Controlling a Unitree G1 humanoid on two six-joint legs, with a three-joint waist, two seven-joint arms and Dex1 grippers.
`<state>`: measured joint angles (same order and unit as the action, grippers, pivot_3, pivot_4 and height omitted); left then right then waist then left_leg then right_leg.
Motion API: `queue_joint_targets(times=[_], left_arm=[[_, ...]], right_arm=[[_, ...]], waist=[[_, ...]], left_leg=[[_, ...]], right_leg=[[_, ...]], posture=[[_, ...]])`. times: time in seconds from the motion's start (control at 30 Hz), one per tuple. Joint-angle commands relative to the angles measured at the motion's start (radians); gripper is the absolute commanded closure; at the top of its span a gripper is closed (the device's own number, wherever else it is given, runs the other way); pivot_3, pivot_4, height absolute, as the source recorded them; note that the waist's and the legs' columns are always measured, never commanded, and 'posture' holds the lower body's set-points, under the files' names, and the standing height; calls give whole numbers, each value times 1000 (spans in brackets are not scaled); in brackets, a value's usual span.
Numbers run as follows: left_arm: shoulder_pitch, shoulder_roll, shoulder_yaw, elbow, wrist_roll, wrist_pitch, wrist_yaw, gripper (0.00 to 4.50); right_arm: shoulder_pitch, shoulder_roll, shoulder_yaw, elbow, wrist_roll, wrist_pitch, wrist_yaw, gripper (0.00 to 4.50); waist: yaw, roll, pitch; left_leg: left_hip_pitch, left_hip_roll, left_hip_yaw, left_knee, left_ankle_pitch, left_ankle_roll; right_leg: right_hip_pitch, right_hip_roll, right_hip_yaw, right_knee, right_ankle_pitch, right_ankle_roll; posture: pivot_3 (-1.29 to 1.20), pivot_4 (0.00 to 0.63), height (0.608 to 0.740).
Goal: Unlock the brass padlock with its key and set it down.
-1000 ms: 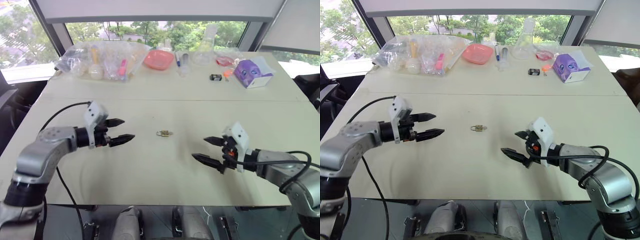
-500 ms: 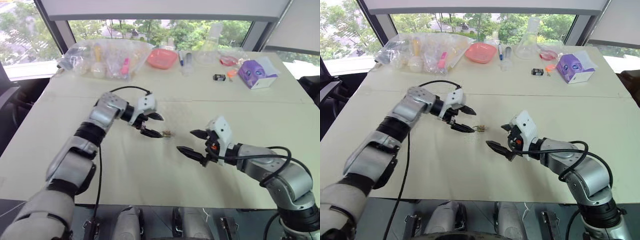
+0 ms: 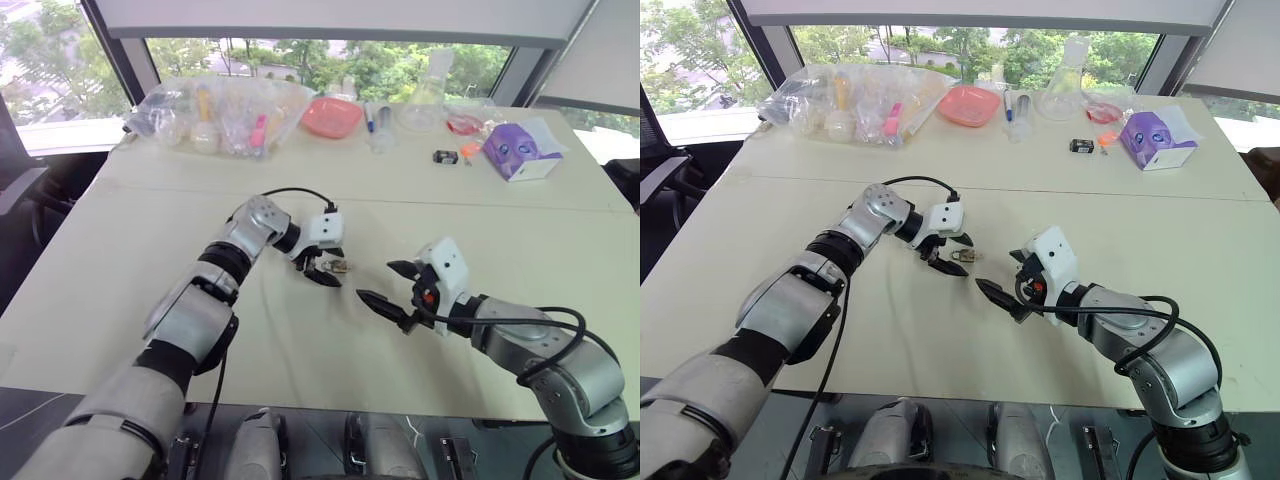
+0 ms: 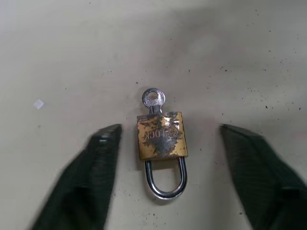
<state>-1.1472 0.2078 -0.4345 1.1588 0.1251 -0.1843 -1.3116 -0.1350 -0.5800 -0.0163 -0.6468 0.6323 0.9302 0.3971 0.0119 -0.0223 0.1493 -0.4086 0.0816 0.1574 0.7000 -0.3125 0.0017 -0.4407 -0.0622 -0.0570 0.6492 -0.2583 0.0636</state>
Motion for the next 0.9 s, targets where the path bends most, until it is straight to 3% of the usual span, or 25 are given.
queue_joint_targets(times=[0.03,0.07,0.1,0.2,0.3,0.37,0.47,0.57,0.7,0.9], left_arm=[[1,5,-6,24,51,-6,-6,3257],[3,8,-5,23,55,-11,-8,3706],[5,11,-4,22,60,-14,-11,3776],[14,26,-3,12,83,-45,13,3774],[15,40,69,-37,28,-123,52,3774],[24,57,125,-92,-33,-158,18,3774],[60,101,181,-201,-94,-190,-30,3774],[109,133,218,-340,-156,-144,-68,3774],[204,194,248,-605,-227,-25,-83,3774],[308,232,252,-855,-265,96,-32,3774]], right_arm=[[-9,4,-30,-40,6,-18,-3,0],[-9,4,-31,-39,6,-18,-3,0],[-8,5,-32,-37,7,-20,-2,0],[-14,24,-40,-20,19,-19,-7,0],[-36,136,-122,31,139,4,-49,0],[-63,203,-192,67,266,52,-92,0],[-100,210,-227,142,365,219,-178,0],[-148,209,-239,206,383,280,-236,0],[-245,268,-296,262,516,301,-292,0],[-291,286,-327,307,686,306,-367,0]], waist=[[-1,0,0],[-1,0,0],[-1,0,0],[-2,0,0],[-7,0,0],[-8,0,0],[-7,0,0],[-4,1,0],[-8,2,0],[-5,2,0]], left_leg=[[0,0,0,0,0,0],[0,0,0,0,0,0],[0,0,0,0,0,0],[0,0,0,0,0,0],[1,1,0,0,0,0],[1,1,0,0,0,0],[0,1,0,0,0,-1],[0,1,1,0,1,-2],[0,1,1,0,3,-5],[0,1,1,0,4,-7]], right_leg=[[0,0,0,0,0,0],[0,0,0,0,0,0],[0,0,0,0,0,0],[0,0,0,0,0,0],[0,1,0,1,0,0],[0,1,0,2,0,0],[-2,0,0,3,0,0],[-1,0,0,2,0,0],[-2,0,0,3,0,0],[-1,0,0,3,0,0]], posture=[[0,150,739],[0,150,739],[0,150,739],[0,150,739],[0,150,739],[0,150,739],[0,150,739],[0,150,739],[0,150,739],[0,150,739]])
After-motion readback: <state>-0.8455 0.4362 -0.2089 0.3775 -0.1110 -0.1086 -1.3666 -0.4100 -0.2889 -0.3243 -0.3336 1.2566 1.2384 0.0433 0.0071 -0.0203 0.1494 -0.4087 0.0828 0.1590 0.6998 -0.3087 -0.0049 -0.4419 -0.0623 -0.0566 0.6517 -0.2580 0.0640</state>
